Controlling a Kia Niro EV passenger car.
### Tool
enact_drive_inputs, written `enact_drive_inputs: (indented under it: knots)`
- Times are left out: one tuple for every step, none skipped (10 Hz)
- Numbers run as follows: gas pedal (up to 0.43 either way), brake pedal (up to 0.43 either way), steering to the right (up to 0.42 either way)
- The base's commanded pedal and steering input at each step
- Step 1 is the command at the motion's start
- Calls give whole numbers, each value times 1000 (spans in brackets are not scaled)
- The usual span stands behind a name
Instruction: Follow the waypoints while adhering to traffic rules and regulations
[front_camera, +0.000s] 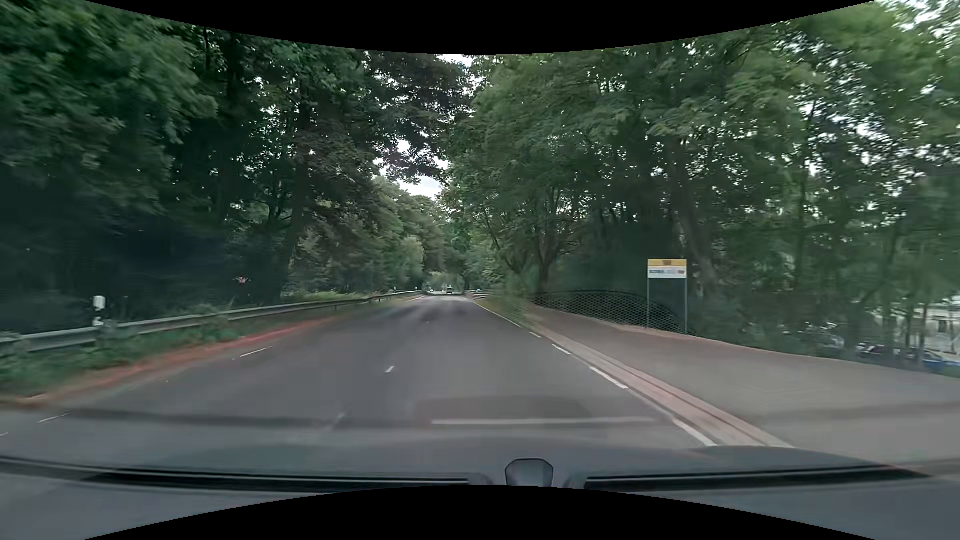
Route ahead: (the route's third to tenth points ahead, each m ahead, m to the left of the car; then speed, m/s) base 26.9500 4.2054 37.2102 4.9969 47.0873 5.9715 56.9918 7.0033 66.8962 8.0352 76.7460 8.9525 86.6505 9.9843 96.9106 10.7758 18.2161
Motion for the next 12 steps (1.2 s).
enact_drive_inputs:
  knots:
    - [169, 0, -38]
    - [169, 0, -38]
    - [169, 0, -35]
    - [177, 0, -32]
    - [177, 0, -27]
    - [177, 0, -23]
    - [177, 0, -18]
    - [177, 0, -16]
    - [177, 0, -14]
    - [177, 0, -14]
    - [177, 0, -13]
    - [177, 0, -11]
